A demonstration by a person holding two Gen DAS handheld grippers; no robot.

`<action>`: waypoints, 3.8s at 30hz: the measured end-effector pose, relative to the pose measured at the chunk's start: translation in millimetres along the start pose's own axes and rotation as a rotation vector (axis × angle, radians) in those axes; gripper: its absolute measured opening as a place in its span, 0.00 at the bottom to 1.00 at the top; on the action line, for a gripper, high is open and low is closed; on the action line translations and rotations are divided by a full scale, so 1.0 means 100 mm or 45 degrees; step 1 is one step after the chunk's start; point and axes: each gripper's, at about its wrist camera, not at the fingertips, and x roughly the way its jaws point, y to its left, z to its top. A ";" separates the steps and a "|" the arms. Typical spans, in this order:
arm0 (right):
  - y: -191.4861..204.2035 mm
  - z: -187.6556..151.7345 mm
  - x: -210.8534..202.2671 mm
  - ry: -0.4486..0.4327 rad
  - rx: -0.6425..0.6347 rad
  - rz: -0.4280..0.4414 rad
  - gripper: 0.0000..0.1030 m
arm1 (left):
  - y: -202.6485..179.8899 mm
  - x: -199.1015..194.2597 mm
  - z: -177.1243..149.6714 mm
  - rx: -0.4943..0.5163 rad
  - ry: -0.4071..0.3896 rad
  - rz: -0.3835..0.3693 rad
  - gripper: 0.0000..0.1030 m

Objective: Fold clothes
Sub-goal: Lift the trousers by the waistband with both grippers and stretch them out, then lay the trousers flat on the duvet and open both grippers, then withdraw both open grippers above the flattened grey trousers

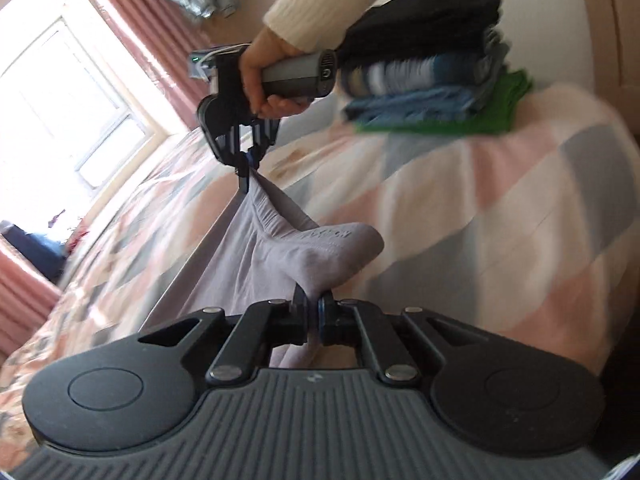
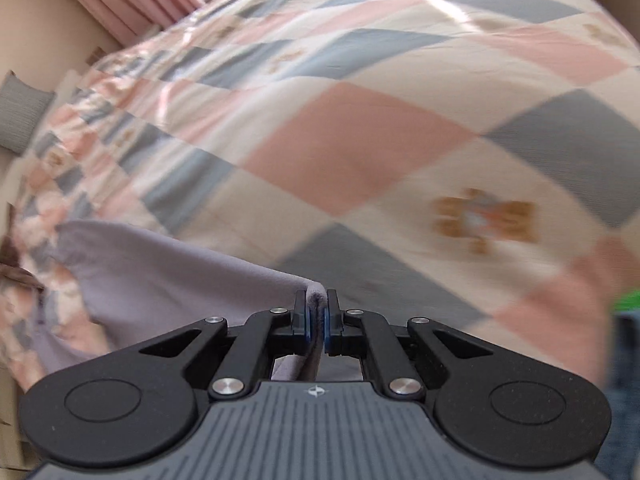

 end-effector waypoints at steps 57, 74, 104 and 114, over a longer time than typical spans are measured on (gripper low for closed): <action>0.81 -3.71 -0.20 -0.658 1.392 -0.202 0.62 | 4.26 -1.52 -5.76 -1.764 0.893 0.886 0.00; 0.79 -3.46 -0.40 -0.391 1.205 -0.509 0.38 | 4.31 -1.71 -5.50 -1.594 0.924 0.797 0.03; 2.78 -3.18 -1.08 -0.218 0.434 -0.406 0.87 | 3.21 -2.24 -2.70 -1.206 0.929 0.414 0.58; 3.83 -3.22 -1.58 -0.313 0.351 -0.423 0.98 | 3.17 -2.63 -1.96 -0.956 0.727 0.344 0.71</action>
